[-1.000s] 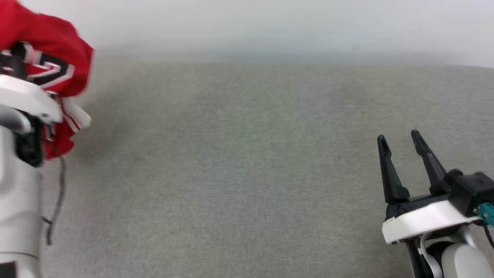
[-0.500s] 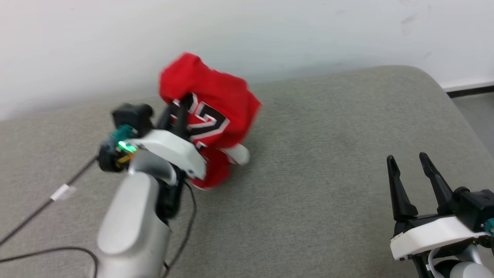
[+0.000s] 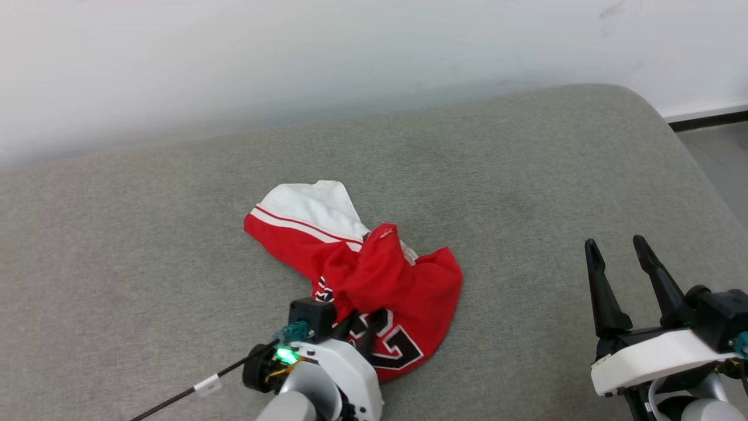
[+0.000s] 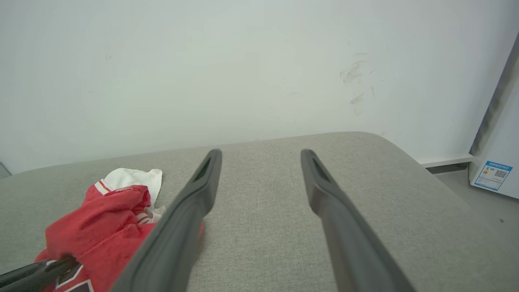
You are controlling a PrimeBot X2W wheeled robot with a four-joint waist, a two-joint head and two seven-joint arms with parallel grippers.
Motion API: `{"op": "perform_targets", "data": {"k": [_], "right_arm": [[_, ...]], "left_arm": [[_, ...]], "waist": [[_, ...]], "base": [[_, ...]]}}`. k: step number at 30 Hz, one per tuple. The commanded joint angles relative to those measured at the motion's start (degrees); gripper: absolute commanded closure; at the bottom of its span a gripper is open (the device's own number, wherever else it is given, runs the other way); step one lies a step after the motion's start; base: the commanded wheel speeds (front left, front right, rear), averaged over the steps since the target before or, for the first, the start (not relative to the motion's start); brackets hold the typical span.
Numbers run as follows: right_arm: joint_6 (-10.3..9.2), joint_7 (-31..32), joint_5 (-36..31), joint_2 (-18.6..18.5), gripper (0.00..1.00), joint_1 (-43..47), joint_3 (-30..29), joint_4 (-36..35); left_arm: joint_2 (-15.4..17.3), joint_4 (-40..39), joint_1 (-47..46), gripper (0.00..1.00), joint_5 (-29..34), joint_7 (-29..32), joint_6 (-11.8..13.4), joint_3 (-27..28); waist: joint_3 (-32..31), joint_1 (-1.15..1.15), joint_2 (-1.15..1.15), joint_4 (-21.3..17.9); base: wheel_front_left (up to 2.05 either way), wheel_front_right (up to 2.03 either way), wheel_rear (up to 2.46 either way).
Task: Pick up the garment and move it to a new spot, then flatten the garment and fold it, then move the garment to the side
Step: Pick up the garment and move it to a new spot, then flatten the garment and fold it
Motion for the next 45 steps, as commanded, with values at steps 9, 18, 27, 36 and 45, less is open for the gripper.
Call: {"op": "perform_targets", "data": {"k": [9,18,27,36,45], "right_arm": [[-0.02,0.54,-1.25,0.12,0.0,1.16,-1.15,0.51],[-0.02,1.17,-1.87,0.11,0.0,2.61,-2.82,-0.22],[-0.02,2.05,-2.4,0.12,0.0,3.26,-2.89,0.44],[-0.02,2.41,-1.99,0.11,0.0,3.38,-2.54,0.03],[-0.02,4.77,1.09,0.11,0.0,2.21,-4.06,2.21]], "left_arm": [[0.03,-6.34,1.13,0.0,-0.31,-7.39,3.75,-3.45],[4.95,-15.97,4.4,0.0,0.26,-10.32,10.4,2.91],[11.67,-22.8,10.99,0.0,-0.6,-9.39,15.0,9.49],[13.42,-27.22,13.77,0.0,-0.39,-7.45,16.46,9.69],[13.27,-28.18,12.96,0.0,-0.19,-7.12,16.81,9.08]], "waist": [[-3.21,0.01,0.0,4.03],[-4.13,0.01,0.0,6.9],[-4.39,0.01,0.0,8.27],[-4.5,0.01,0.0,8.99],[-4.22,0.01,0.0,9.24]], "base": [[0.0,0.0,0.0],[0.0,0.0,0.0],[0.0,0.0,0.0],[0.0,0.0,0.0],[0.0,0.0,0.0]]}}
